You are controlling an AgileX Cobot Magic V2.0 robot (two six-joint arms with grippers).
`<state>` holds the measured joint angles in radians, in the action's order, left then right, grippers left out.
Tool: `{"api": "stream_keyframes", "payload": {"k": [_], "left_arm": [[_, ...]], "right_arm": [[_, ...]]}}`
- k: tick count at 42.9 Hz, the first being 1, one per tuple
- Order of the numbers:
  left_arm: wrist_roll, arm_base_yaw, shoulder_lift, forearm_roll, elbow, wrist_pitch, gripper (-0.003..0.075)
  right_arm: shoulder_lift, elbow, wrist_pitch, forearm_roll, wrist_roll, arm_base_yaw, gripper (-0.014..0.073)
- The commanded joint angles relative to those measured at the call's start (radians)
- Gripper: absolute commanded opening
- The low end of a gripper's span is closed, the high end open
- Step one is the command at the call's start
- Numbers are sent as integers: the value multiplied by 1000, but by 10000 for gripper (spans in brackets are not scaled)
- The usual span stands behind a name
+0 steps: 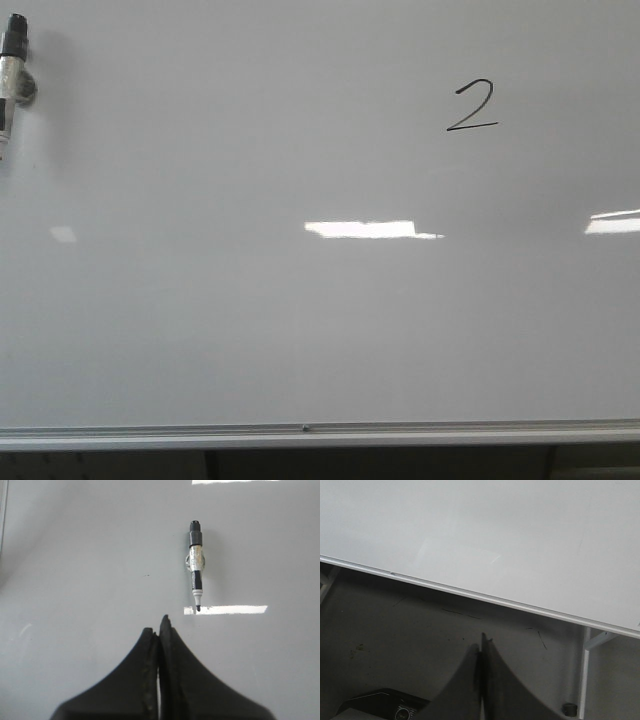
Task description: Write number 2 on whiteboard
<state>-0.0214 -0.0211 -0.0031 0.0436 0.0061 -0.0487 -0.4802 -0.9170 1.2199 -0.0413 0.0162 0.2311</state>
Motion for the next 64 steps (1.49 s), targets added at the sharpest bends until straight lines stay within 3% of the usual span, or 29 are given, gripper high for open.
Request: {"api": "stream_keyframes", "payload": {"k": [1, 16, 19, 24, 34, 40, 47, 51, 64], "left_arm": [[-3, 7, -28, -1, 33, 79, -20], [-3, 7, -28, -1, 33, 79, -20], [-3, 7, -28, -1, 33, 79, -20], [-3, 7, -28, -1, 33, 79, -20], [-3, 7, -28, -1, 33, 79, -20], [-3, 7, -28, -1, 33, 79, -20], [-3, 7, -28, -1, 33, 79, -20], [-3, 7, -28, -1, 33, 79, -20], [-3, 7, -27, -1, 33, 79, -20]], "right_arm": [[-8, -23, -54, 12, -1, -6, -69], [-8, -21, -57, 12, -1, -6, -69], [16, -1, -95, 62, -2, -13, -69], [81, 99, -282, 79, -2, -84, -69], [260, 466, -763, 67, -2, -237, -67], [354, 685, -1045, 67, -2, -258, -67], [436, 876, -1260, 67, -2, -258, -67], [483, 940, -1325, 67, -2, -258, -67], [509, 940, -1299, 67, -2, -258, -67]]}}
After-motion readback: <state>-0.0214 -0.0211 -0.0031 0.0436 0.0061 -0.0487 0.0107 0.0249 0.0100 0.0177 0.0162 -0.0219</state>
